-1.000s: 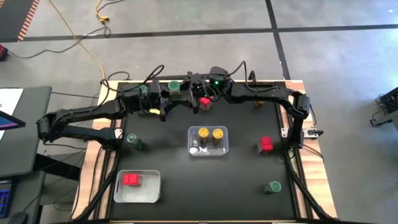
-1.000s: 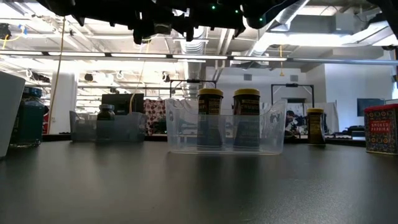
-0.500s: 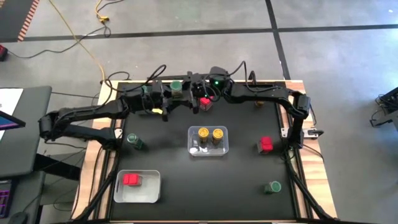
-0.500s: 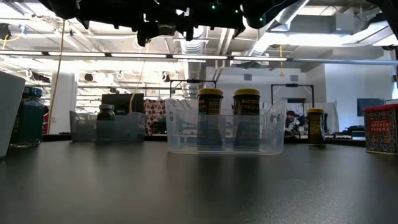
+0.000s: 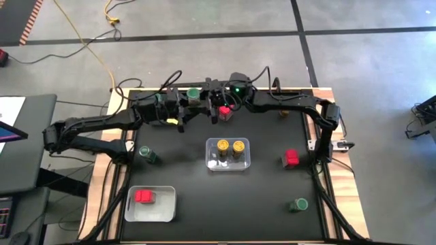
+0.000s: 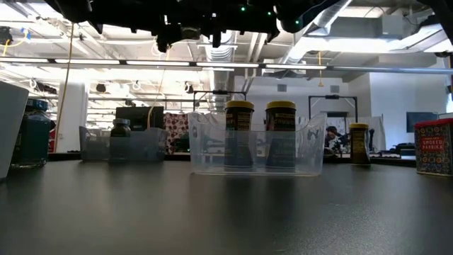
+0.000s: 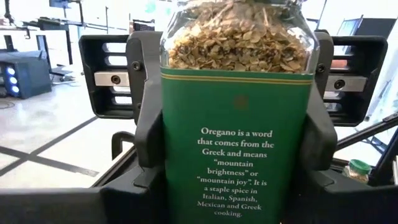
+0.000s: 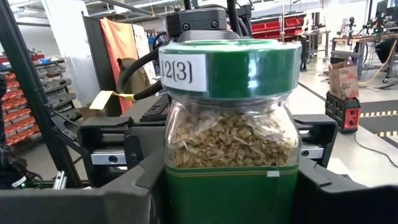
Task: Sort spices by type
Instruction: Put the green seasoning bottle into the black bin
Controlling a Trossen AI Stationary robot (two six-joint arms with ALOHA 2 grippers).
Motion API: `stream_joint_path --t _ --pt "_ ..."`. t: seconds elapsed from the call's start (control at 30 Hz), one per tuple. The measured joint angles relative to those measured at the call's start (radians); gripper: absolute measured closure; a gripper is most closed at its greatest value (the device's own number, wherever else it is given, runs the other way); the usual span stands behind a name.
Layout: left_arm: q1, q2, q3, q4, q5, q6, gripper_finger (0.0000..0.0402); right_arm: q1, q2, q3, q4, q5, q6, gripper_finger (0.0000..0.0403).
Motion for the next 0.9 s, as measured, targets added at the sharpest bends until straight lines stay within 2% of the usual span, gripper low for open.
stream_joint_path --t 0.3,0.67,0.77,0.9 --pt "0.0 0.0 0.0 -0.025 -0.004 -0.04 0.0181 -0.002 0.001 -0.001 -0.01 -0.004 0.0 0.0178" --pt "0.0 0.0 0.0 -0.048 -0.004 -0.079 0.017 -0.002 0.001 -0.001 -0.042 -0.007 0.001 0.0178" --pt "0.004 0.0 0.0 -0.05 -0.005 -0.108 0.0151 -0.002 0.001 -0.001 -0.05 -0.007 0.002 0.0178" --pt "0.005 0.0 0.0 -0.051 -0.012 -0.113 0.0107 -0.007 0.0 -0.001 -0.052 -0.009 0.002 0.0178"
